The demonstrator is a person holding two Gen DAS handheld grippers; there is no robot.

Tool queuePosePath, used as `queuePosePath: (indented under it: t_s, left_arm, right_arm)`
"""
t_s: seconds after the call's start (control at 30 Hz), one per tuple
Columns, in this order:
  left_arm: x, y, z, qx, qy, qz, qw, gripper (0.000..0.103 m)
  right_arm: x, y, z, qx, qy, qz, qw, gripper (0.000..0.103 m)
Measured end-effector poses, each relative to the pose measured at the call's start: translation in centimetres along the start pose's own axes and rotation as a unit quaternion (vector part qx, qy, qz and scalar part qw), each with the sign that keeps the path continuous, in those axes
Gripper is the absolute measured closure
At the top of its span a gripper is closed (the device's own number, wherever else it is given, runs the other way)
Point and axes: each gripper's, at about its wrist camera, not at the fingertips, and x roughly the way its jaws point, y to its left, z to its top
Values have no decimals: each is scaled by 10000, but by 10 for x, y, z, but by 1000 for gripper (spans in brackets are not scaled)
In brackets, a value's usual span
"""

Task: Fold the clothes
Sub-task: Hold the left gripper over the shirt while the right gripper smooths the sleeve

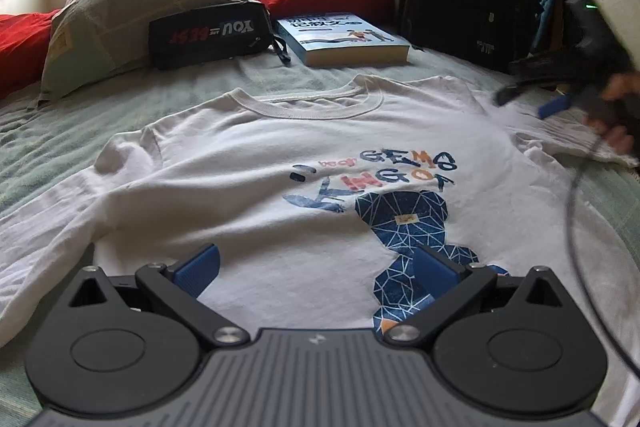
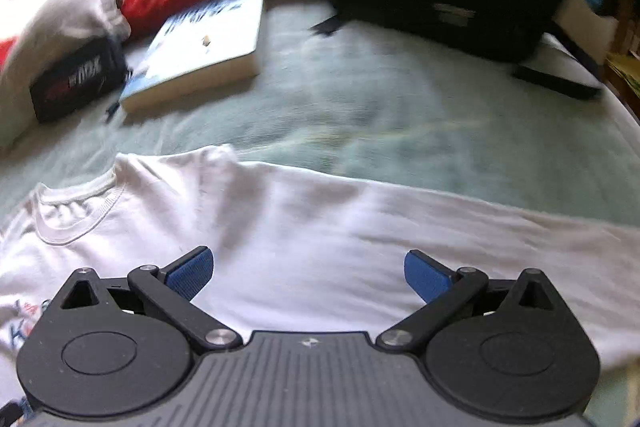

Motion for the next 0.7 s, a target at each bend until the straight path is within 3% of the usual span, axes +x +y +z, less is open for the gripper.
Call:
queuePosePath:
  t_s: [0.17,0.37,0.53,0.7]
  left_arm:
    - [3,3,0,-60,54,-45,10000,1]
    - [4,4,-1,-80,85,-26,9999,1]
    - [2,2,-1,-36,49,-14,10000,1]
    - [4,0,-1,24,105,-147,9998,1]
  right_arm:
    - [44,8,19,8,-181,-509,9985,0]
    - [40,1,34,432,-492,-438,9969,0]
    - [-1,10,13,86,-411,-147,9990,0]
    - [-41,11,-44,41,-504,-55,9987,0]
